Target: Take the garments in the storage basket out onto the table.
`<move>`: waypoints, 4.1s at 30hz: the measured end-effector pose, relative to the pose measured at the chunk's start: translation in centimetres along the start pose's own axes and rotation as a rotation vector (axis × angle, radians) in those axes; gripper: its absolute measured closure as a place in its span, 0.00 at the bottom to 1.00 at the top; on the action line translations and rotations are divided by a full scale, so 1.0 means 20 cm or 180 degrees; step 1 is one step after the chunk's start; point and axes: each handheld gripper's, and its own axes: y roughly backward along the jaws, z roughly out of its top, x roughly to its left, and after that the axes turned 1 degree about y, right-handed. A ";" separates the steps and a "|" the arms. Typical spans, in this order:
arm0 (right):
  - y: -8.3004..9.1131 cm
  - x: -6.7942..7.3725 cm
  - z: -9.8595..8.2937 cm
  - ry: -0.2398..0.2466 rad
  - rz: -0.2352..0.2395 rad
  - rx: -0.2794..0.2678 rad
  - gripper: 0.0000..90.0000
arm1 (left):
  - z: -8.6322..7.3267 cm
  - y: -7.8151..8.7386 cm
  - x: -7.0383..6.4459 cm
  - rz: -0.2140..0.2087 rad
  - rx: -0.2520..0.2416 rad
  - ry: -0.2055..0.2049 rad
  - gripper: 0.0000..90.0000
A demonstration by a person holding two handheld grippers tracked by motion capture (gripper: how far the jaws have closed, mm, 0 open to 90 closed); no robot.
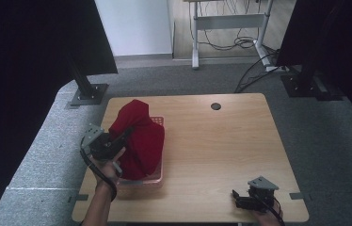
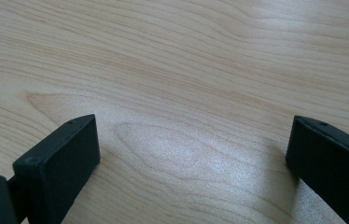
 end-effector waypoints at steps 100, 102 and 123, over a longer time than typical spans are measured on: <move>0.00 0.00 0.00 0.0000 0.0002 0.0006 0.03 | 0.16 -0.08 -0.27 -0.0263 -0.0153 -0.0122 0.82; 0.00 0.00 0.00 0.0000 0.0002 0.0005 0.03 | 0.16 -0.09 -0.28 -0.0269 -0.0151 -0.0117 0.82; 0.00 0.00 0.00 -0.0001 0.0005 0.0009 0.03 | 0.16 -0.15 -0.38 -0.0371 -0.0121 -0.0187 0.82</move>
